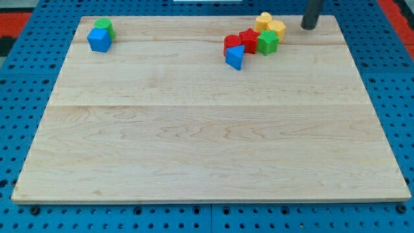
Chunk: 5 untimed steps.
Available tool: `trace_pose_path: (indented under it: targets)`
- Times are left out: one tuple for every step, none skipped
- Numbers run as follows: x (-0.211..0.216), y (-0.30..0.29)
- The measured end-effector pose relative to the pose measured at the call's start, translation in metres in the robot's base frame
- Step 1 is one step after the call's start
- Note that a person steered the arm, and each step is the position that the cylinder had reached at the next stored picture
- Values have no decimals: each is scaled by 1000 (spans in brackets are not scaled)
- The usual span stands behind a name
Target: Place the yellow heart above the red circle
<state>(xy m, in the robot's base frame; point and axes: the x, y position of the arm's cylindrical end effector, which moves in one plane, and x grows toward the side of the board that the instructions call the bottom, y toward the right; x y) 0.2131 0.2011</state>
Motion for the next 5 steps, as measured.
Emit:
trace_pose_path:
  targets:
    - [-1, -55]
    - [-2, -100]
    - [-6, -100]
    - [-20, -101]
    - [-20, -142]
